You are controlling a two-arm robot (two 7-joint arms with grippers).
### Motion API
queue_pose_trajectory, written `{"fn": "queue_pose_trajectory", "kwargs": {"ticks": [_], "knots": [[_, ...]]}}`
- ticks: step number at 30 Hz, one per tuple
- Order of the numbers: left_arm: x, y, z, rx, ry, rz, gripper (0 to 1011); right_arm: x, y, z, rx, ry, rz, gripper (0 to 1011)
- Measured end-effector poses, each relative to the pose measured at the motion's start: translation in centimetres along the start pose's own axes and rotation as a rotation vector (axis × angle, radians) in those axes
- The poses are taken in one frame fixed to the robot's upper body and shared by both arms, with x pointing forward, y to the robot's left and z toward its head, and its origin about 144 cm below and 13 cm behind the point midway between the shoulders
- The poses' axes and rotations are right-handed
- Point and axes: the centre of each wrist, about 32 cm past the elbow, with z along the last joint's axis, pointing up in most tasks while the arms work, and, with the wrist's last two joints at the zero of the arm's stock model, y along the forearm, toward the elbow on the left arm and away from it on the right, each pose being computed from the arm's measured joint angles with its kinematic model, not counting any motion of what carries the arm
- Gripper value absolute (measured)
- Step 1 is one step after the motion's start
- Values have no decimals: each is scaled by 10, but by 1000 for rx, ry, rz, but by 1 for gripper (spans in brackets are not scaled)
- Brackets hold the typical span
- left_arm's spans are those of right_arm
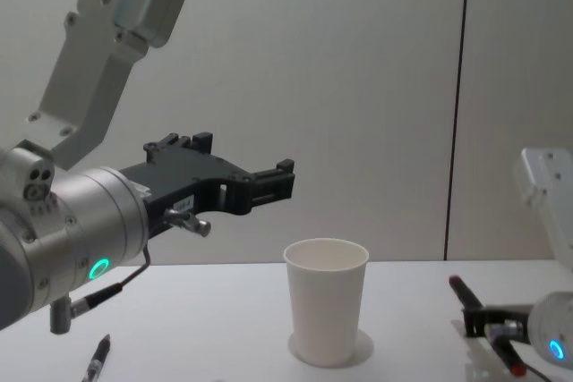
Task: Place the pen into the pen holder.
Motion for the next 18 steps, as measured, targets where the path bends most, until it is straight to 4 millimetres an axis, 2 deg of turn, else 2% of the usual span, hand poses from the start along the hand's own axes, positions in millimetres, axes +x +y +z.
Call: {"fn": "queue_pose_trajectory", "kwargs": {"ticks": [18], "knots": [[0,0,0,0,0,0,1003,2,-13,8,275,-34,98,176]]}}
